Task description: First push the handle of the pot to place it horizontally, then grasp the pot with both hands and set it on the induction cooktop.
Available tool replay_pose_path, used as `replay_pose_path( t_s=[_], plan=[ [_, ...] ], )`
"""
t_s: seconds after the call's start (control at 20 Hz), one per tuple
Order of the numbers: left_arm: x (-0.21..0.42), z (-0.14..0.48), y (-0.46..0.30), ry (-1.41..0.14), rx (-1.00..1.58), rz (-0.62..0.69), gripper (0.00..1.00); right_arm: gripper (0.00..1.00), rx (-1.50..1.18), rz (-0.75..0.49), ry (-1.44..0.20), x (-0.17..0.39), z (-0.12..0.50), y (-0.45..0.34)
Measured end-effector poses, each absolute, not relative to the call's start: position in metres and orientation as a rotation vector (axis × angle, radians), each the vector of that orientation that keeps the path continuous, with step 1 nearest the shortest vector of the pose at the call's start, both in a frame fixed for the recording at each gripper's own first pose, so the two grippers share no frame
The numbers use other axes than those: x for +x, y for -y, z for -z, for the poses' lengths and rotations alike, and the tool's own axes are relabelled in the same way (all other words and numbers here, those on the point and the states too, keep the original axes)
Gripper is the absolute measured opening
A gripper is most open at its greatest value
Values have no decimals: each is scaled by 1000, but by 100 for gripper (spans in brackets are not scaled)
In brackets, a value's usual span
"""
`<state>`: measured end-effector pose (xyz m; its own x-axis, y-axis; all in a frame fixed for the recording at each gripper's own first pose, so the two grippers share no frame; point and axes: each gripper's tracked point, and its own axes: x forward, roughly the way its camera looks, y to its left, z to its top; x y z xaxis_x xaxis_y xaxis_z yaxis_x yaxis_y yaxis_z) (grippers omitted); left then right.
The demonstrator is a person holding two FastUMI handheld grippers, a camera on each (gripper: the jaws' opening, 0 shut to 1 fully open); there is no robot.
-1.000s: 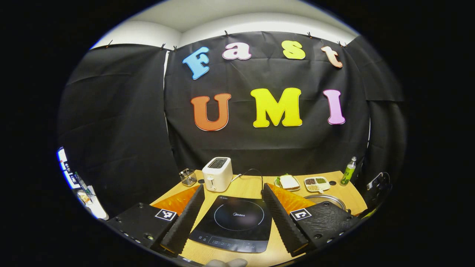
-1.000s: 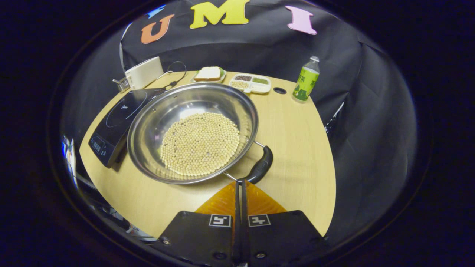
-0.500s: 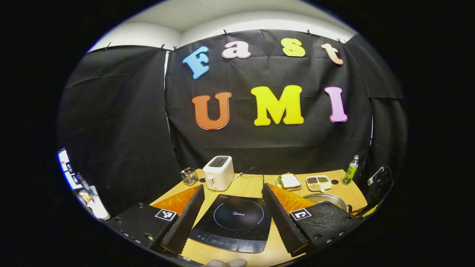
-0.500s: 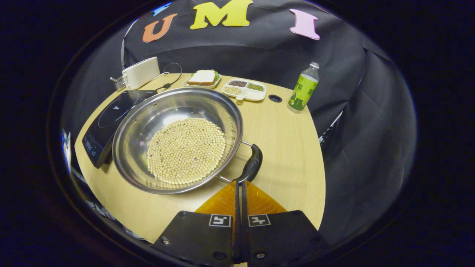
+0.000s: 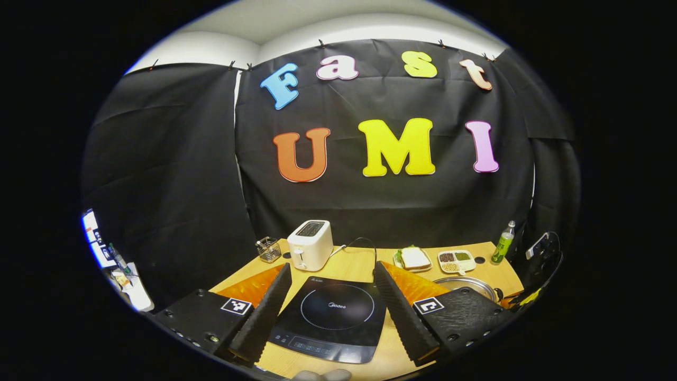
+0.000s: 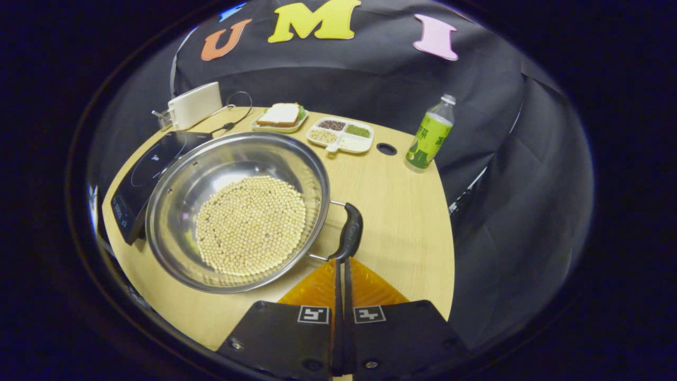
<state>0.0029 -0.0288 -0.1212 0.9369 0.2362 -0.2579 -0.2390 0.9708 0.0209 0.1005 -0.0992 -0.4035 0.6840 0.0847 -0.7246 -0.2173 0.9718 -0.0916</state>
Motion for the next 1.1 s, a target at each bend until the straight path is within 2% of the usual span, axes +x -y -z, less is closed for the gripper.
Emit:
replay_pose_path(
  t_s=[0.05, 0.2, 0.3, 0.35, 0.45, 0.5, 0.55, 0.6, 0.7, 0.8, 0.9, 0.95, 1.1],
  plan=[
    [7, 124, 31, -252, -16, -240, 95, 1, -169, -167, -769, 104, 397, 100],
    [19, 138, 44, -247, -31, -203, 95, 10, -205, -162, -679, 111, 375, 103],
    [28, 155, 54, -264, -28, -168, 95, 12, -214, -199, -648, 111, 369, 96],
    [33, 168, 61, -283, -23, -151, 95, 18, -197, -216, -635, 113, 367, 90],
    [43, 195, 78, -324, -20, -114, 95, 59, -160, -214, -646, 113, 371, 88],
    [47, 208, 87, -343, -22, -93, 95, 57, -138, -201, -648, 115, 372, 88],
    [53, 223, 97, -362, -24, -70, 96, 61, -123, -191, -655, 116, 375, 89],
    [57, 241, 105, -398, -28, -54, 95, 59, -110, -179, -663, 117, 380, 91],
    [65, 278, 118, -464, -35, -26, 95, 68, -85, -156, -675, 121, 386, 92],
    [73, 307, 131, -520, -43, -8, 95, 66, -73, -132, -659, 128, 386, 94],
    [79, 327, 140, -557, -29, 6, 96, 76, -72, -117, -651, 134, 386, 96],
    [81, 335, 145, -567, -19, 14, 96, 77, -68, -115, -648, 138, 387, 95],
    [92, 352, 154, -591, 2, 31, 96, 77, -74, -113, -636, 146, 386, 96]
  ],
)
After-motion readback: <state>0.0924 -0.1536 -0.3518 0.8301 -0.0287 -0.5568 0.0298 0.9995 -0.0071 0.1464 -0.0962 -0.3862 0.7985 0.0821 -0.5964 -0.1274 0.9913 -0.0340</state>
